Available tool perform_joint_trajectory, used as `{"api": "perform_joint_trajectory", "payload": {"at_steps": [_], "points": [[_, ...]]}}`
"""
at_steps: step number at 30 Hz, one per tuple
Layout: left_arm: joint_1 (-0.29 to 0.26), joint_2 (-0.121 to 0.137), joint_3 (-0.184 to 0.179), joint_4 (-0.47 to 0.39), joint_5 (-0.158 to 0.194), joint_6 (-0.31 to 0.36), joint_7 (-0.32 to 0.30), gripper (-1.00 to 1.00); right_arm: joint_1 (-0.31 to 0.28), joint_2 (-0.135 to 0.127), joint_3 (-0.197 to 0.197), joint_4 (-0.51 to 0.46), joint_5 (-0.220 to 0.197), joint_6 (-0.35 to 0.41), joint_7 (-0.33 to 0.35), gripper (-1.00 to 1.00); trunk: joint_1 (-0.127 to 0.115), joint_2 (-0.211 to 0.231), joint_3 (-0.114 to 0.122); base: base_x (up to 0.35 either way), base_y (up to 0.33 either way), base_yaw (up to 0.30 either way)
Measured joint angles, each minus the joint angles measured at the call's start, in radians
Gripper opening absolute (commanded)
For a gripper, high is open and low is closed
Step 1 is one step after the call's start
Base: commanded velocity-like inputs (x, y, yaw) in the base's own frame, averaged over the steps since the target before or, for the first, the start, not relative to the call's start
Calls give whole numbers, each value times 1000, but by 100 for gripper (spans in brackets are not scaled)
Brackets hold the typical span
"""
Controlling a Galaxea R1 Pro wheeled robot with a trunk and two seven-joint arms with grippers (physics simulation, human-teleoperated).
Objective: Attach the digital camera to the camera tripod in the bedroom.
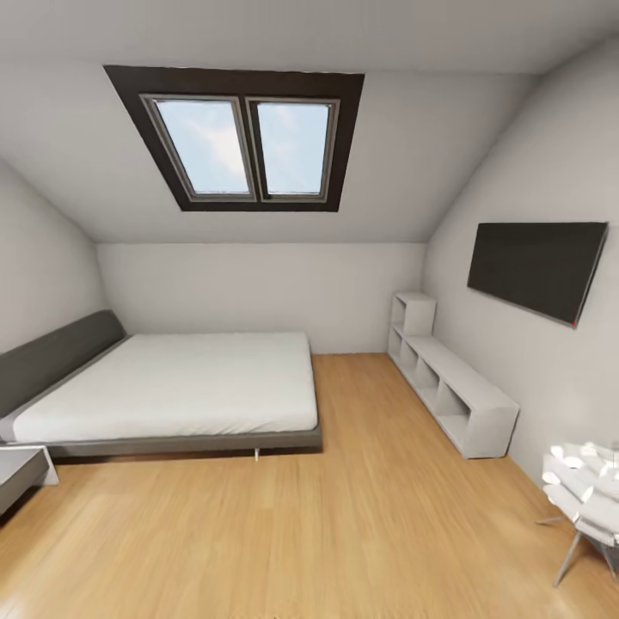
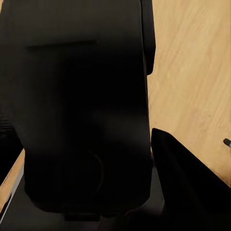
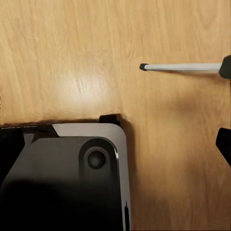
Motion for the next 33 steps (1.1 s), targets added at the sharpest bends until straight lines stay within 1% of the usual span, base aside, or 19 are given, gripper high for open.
{"api": "perform_joint_trajectory", "payload": {"at_steps": [4, 7, 33], "points": [[0, 0, 0, 0, 0, 1, 0, -100, 0, 0, 0, 0, 0, 0, 0, 100, 0, 0, 0, -258, 211, -294], [0, 1, 0, 0, -1, 2, 0, -100, 0, 0, 0, 0, 0, 0, 0, 100, 0, 0, 0, -82, 73, -296], [0, 3, 0, 0, 0, 3, -2, -100, 0, -3, -2, 0, -1, 4, -1, 100, 0, 0, 0, -4, 4, -298]]}}
